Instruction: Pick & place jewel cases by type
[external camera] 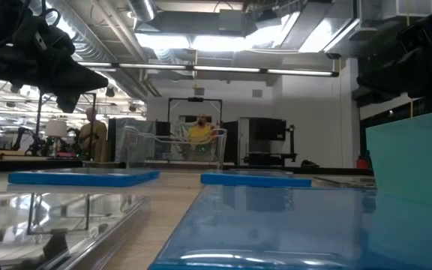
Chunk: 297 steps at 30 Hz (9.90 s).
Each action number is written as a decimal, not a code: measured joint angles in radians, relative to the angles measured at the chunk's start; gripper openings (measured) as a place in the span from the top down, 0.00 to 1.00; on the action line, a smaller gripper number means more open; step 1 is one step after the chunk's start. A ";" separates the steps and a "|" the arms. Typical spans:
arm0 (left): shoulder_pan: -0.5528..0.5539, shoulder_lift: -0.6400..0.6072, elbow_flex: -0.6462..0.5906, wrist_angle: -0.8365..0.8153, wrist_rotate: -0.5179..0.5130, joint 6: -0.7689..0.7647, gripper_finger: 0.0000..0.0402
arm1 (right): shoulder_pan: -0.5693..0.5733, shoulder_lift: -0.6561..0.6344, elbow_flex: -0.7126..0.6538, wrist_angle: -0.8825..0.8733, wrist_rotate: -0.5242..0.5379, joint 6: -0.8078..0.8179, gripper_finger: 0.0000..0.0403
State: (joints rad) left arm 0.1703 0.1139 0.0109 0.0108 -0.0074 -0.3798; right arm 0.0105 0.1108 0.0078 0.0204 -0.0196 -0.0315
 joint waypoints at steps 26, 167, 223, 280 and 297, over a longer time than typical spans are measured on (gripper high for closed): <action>0.000 0.000 0.000 0.000 0.000 0.000 0.97 | 0.000 0.000 0.000 0.032 -0.005 0.049 0.89; -0.002 0.610 0.269 -0.483 0.139 -0.699 0.67 | -0.107 2.128 1.671 -0.418 -0.177 -0.112 0.89; -0.063 0.882 0.308 -0.278 0.008 -0.726 0.67 | -0.138 2.213 1.667 -0.389 -0.283 -0.134 0.89; -0.122 0.719 0.558 -0.290 -0.039 -0.360 0.96 | -0.218 1.870 1.666 -0.734 -0.056 -0.159 0.89; -0.122 0.709 0.773 -0.268 -0.128 -0.038 0.96 | -0.229 1.488 1.482 -0.787 0.026 -0.042 0.98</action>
State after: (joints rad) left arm 0.0486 0.8227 0.7836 -0.2569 -0.1354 -0.4176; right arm -0.2188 1.5990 1.4894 -0.7663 0.0068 -0.0738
